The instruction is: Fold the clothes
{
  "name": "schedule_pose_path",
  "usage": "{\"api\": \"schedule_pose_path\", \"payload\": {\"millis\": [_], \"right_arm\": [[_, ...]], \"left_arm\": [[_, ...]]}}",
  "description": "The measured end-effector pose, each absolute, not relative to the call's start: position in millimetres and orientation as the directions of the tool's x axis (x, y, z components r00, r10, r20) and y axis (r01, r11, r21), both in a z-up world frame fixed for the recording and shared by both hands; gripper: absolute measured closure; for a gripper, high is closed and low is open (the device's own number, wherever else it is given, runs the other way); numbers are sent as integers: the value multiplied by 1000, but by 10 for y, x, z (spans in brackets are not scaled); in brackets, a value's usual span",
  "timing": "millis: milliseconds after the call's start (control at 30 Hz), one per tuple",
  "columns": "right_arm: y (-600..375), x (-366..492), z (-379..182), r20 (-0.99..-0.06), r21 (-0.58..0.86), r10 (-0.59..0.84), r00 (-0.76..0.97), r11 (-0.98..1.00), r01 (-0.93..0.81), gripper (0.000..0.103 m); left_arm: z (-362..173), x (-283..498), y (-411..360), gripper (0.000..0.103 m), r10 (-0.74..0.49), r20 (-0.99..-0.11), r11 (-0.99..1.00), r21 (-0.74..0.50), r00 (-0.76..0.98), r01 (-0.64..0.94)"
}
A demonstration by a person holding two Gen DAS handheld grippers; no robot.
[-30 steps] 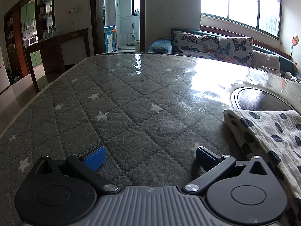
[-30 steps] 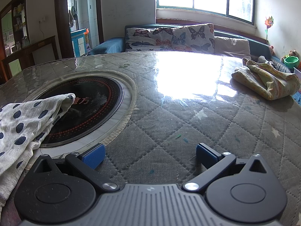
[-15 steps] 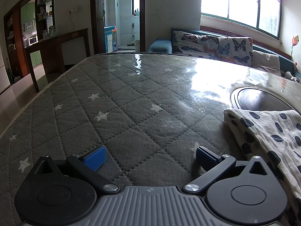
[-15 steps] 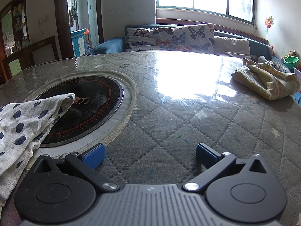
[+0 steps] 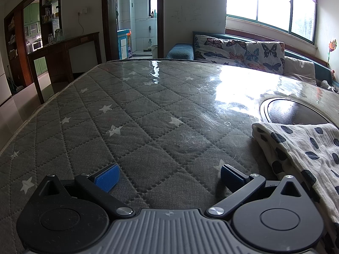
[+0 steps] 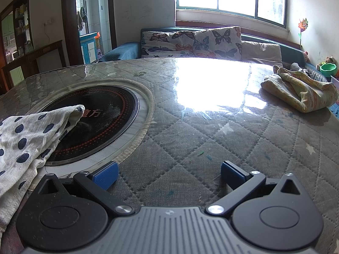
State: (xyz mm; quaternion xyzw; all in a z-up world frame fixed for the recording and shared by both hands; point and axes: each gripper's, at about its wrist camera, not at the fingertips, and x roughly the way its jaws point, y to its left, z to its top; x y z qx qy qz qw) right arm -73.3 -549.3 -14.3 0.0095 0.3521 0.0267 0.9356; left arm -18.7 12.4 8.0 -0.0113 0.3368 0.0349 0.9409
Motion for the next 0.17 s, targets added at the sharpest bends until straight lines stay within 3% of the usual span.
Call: {"api": "schedule_pose_path", "payload": {"millis": [167], "right_arm": [[-5493, -733, -143, -658, 36, 57, 751, 998, -43, 0]], "left_arm": [[80, -186, 119, 0, 58, -634, 997, 2, 771, -73]]}}
